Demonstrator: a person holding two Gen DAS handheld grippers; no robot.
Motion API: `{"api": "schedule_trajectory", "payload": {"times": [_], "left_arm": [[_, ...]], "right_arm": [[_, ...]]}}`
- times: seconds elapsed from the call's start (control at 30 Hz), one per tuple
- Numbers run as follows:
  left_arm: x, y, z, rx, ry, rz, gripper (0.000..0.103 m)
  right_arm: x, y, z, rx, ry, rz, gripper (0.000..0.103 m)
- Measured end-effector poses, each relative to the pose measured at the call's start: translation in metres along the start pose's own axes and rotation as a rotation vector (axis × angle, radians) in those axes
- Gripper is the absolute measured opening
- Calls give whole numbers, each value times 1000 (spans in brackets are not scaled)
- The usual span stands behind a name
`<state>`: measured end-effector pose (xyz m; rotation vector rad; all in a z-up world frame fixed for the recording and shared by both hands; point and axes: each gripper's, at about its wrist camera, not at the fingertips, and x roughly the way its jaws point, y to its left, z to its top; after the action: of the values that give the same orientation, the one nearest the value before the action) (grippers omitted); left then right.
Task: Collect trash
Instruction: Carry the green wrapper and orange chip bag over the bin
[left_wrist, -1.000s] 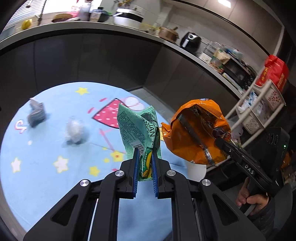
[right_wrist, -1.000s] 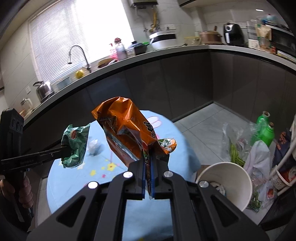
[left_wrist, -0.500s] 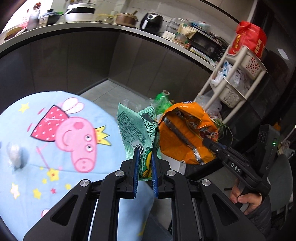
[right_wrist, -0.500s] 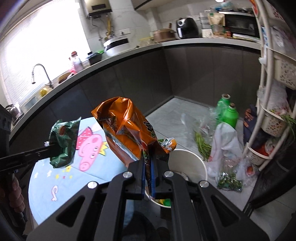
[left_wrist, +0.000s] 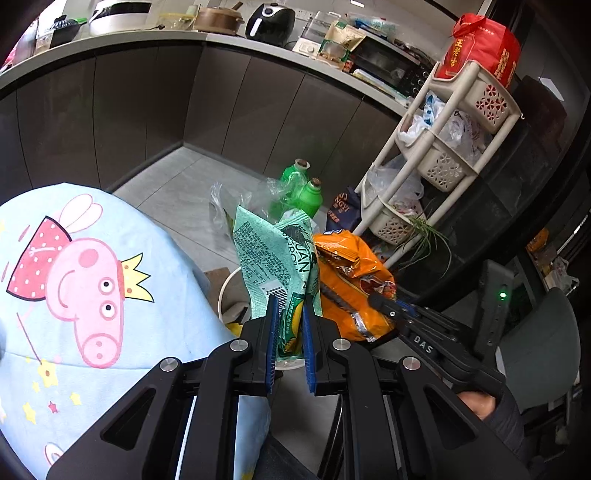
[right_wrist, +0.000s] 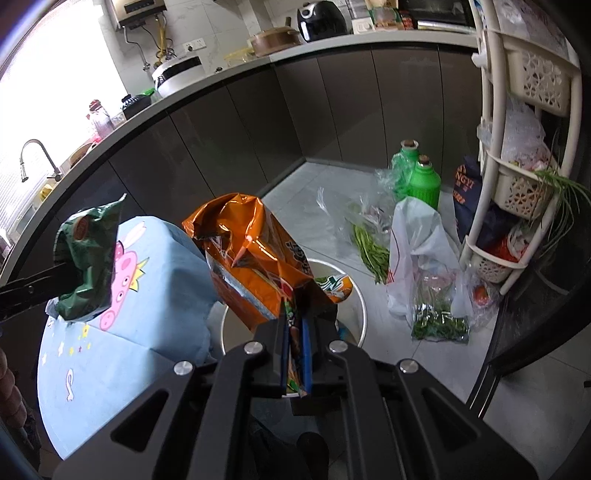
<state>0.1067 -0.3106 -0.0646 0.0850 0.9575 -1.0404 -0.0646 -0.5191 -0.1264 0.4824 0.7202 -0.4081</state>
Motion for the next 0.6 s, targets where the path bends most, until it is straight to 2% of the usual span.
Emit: {"api": "schedule_trajectory", "payload": {"times": [0.27,0.37,0.4,0.43,0.6], "left_arm": [[12,8,1,-21,26,27,11],[15,12,2,-28,36,36,11],[16,13,1,-30,40,37,11],[18,15,1,-31,44,37,11],[29,16,0,-24,78,34,11]], "right_arm": [[43,-7,-1,13,63,16,9],[62,-6,-2,1,88,5,23],[68,-7,-3,-1,94,-16,39],[71,-8,-4,2,93,-35,48],[71,-16,-9,12,80,-45,49]]}}
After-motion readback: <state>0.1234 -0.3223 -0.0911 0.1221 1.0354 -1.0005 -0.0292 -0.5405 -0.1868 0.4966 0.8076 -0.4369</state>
